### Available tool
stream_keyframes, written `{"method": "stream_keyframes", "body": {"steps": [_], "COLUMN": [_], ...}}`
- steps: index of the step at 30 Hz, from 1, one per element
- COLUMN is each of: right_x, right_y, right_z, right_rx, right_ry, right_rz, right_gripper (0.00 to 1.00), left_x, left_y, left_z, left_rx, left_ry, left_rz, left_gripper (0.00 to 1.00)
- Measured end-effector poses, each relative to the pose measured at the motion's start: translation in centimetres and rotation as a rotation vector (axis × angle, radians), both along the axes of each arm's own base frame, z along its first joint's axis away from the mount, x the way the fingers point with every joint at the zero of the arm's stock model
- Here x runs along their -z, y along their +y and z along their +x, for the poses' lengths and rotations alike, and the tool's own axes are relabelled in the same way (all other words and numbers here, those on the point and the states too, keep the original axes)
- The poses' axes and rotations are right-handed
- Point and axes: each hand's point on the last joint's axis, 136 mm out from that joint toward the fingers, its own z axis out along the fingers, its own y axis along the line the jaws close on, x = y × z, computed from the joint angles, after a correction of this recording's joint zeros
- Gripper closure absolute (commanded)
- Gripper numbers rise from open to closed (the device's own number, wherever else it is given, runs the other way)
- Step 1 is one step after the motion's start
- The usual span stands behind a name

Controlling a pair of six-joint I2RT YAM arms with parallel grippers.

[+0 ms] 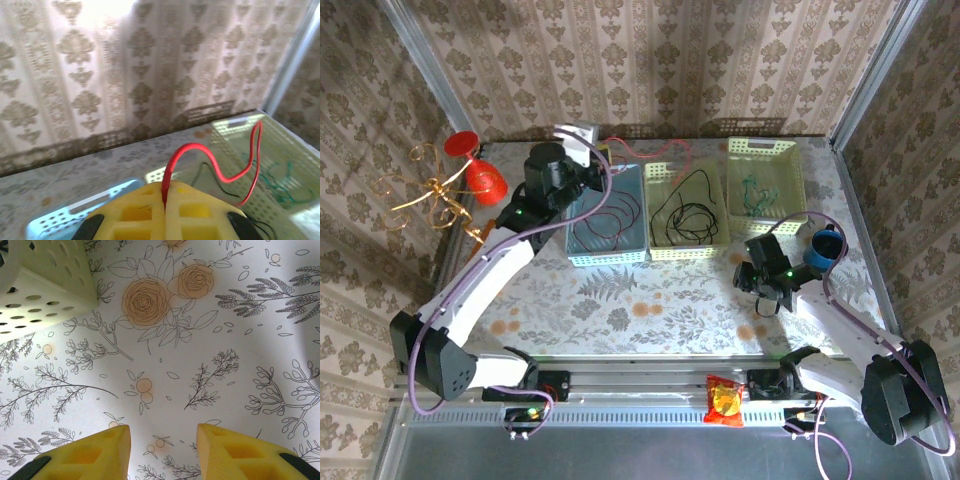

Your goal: Untangle the cables

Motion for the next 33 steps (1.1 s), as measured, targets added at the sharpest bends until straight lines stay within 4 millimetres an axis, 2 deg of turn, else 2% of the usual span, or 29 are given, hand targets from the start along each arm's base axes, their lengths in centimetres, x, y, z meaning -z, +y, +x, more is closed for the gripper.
{"method": "stream_keyframes", "body": {"steps": [4, 10, 14, 20, 28, 33], "right_x": [0.0, -0.1, 0.2, 0.3, 0.3, 0.3], "right_y": [0.1, 0.5, 0.6, 0.6, 0.7, 0.8], "right_z": [0.0, 0.2, 0.2, 0.2, 0.2, 0.1], "right_rx": [-0.010, -0.026, -0.028, -0.029, -0.037, -0.042], "right_ry": [0.001, -0.006, 0.003, 0.007, 0.007, 0.009], "right_rz": [0.000, 0.015, 0.017, 0.017, 0.018, 0.025], "right_gripper": [0.59, 0.59, 0.59, 0.59, 0.59, 0.59], "left_x": [2.0, 6.7, 10.2, 13.2, 21.2, 21.6], "left_y": [2.9, 4.7, 5.3, 5.3, 7.7, 9.3], "left_z": [1.5, 1.9, 1.5, 0.8, -0.5, -0.3], "left_rx": [-0.101, -0.162, -0.184, -0.197, -0.337, -0.452], "left_ry": [0.047, 0.149, 0.225, 0.283, 0.447, 0.452], "left_rz": [-0.005, -0.017, -0.004, 0.015, 0.047, 0.014], "left_gripper": [1.00, 1.00, 1.00, 1.00, 1.00, 1.00]}}
